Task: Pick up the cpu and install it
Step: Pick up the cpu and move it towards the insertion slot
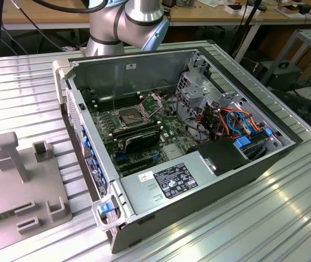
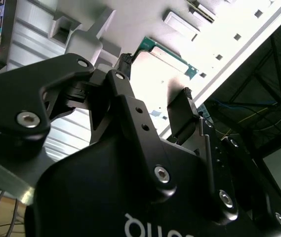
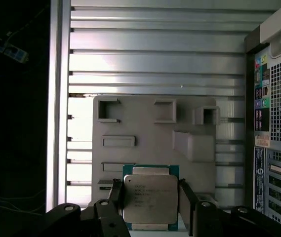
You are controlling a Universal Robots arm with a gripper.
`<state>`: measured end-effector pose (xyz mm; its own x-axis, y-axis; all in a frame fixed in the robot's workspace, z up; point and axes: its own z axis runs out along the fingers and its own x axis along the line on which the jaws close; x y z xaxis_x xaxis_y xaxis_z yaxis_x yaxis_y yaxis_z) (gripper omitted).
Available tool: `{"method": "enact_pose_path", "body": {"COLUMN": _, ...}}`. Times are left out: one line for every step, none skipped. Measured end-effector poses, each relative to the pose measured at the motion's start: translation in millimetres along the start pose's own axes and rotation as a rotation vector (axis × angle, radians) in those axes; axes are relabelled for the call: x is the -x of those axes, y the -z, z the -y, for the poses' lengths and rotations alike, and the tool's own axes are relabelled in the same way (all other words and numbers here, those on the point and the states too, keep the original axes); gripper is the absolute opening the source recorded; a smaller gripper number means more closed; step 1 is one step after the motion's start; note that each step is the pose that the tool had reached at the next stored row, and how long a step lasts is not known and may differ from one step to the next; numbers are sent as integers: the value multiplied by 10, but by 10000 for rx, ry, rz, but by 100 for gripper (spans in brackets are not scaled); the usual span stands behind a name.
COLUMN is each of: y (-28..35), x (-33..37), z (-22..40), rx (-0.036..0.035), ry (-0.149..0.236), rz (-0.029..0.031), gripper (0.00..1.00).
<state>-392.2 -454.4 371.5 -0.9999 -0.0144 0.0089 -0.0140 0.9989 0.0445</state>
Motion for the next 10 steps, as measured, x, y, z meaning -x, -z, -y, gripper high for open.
{"method": "enact_pose_path", "body": {"y": 2, "x": 0, "z": 0, "rx": 1, "ry": 1, "rz": 1, "gripper": 55}}
{"method": "enact_pose_path", "body": {"y": 2, "x": 0, "z": 0, "rx": 1, "ry": 0, "rz": 1, "gripper": 55}}
{"method": "enact_pose_path", "body": {"y": 2, "x": 0, "z": 0, "rx": 1, "ry": 1, "rz": 1, "gripper": 55}}
{"method": "enact_pose_path", "body": {"y": 3, "x": 0, "z": 0, "rx": 0, "ry": 0, "rz": 0, "gripper": 55}}
{"method": "enact_pose_path", "body": {"y": 3, "x": 0, "z": 0, "rx": 0, "ry": 1, "rz": 0, "gripper": 55}}
{"method": "enact_pose_path", "body": {"y": 3, "x": 1, "z": 0, "rx": 0, "ry": 1, "rz": 0, "gripper": 55}}
{"method": "enact_pose_path", "body": {"y": 4, "x": 4, "z": 0, "rx": -1, "ry": 0, "rz": -1, "gripper": 55}}
{"method": "enact_pose_path", "body": {"y": 5, "x": 15, "z": 1, "rx": -1, "ry": 3, "rz": -1, "gripper": 55}}
{"method": "enact_pose_path", "body": {"y": 4, "x": 27, "z": 1, "rx": 0, "ry": 1, "rz": -1, "gripper": 55}}
{"method": "enact_pose_path", "body": {"y": 4, "x": 51, "z": 1, "rx": 0, "ry": 1, "rz": -1, "gripper": 55}}
